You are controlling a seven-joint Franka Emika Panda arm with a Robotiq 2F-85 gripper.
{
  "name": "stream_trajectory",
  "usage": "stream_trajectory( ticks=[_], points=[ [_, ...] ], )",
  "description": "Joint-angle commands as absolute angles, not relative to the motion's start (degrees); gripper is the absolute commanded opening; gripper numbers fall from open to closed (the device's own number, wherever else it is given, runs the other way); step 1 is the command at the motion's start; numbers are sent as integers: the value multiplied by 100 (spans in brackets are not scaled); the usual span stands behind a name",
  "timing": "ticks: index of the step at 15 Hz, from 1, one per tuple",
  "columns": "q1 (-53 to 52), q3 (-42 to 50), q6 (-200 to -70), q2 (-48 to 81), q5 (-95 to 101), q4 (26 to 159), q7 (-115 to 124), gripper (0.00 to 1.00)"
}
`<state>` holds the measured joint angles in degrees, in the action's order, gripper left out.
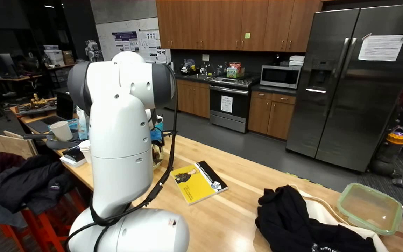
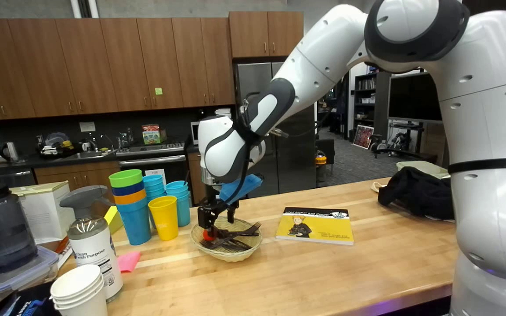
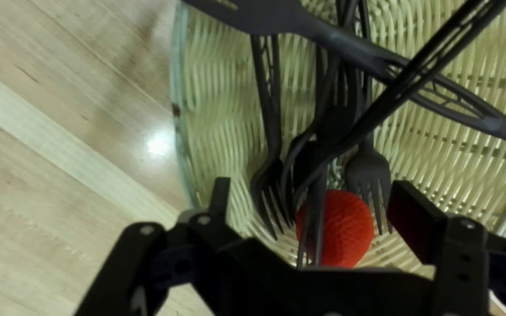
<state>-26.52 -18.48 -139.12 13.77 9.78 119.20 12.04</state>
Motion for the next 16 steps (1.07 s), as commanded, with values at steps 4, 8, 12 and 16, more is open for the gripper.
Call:
stream_trajectory(
  ticks=[4,8,12,16],
  points=[
    [-2832,-1878,-13802,1326,1383,11730,1342,100],
    [-2963,-1903,-13720,1375,1600,11561,1330,71],
    [-2990,-1925,-13715,1397,1592,11493,1289,41],
    [-2955,-1924,-13757,1405,1535,11518,1250,10]
  ],
)
